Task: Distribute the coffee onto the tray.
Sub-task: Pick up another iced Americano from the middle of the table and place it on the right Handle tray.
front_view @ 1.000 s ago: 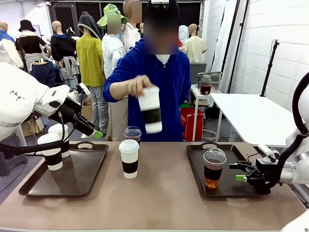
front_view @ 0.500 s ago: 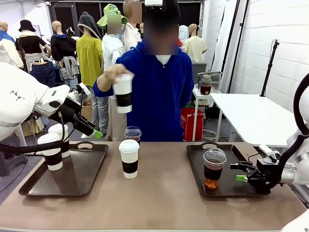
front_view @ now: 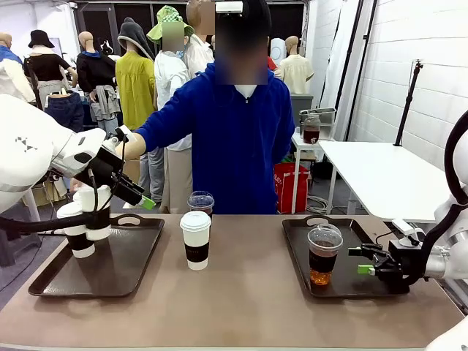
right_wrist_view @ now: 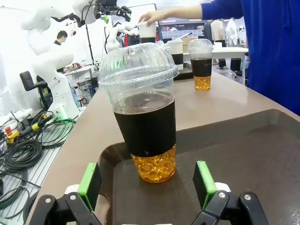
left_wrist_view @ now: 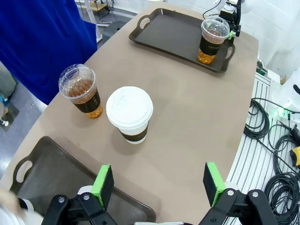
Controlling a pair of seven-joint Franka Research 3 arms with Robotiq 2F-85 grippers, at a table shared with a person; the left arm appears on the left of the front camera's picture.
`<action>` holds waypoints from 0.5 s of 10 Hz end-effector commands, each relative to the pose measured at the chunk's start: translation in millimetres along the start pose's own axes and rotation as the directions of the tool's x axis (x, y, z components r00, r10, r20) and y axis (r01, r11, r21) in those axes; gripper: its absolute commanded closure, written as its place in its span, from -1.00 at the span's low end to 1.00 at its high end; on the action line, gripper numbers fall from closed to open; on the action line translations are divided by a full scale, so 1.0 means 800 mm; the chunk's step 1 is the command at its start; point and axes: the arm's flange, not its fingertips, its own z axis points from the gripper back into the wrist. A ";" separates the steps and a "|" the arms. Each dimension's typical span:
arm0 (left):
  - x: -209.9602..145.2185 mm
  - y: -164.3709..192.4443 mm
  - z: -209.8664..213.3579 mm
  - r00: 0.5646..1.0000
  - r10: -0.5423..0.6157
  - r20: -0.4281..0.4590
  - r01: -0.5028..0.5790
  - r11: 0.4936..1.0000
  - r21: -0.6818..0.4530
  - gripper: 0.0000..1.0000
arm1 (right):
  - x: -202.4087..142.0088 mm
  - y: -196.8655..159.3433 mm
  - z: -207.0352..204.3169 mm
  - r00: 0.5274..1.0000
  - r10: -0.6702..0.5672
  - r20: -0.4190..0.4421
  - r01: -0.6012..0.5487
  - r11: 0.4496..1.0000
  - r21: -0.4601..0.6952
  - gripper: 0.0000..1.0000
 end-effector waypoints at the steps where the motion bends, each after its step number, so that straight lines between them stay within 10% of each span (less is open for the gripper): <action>1: -0.002 0.003 -0.001 1.000 -0.003 0.013 0.004 1.000 -0.018 -1.00 | 0.013 -0.017 0.012 1.000 0.015 -0.006 -0.015 1.000 -0.014 -1.00; 5: -0.002 0.003 -0.001 1.000 -0.003 0.013 0.004 1.000 -0.018 -1.00 | 0.057 -0.096 0.018 0.998 0.070 -0.003 -0.071 0.996 -0.056 -1.00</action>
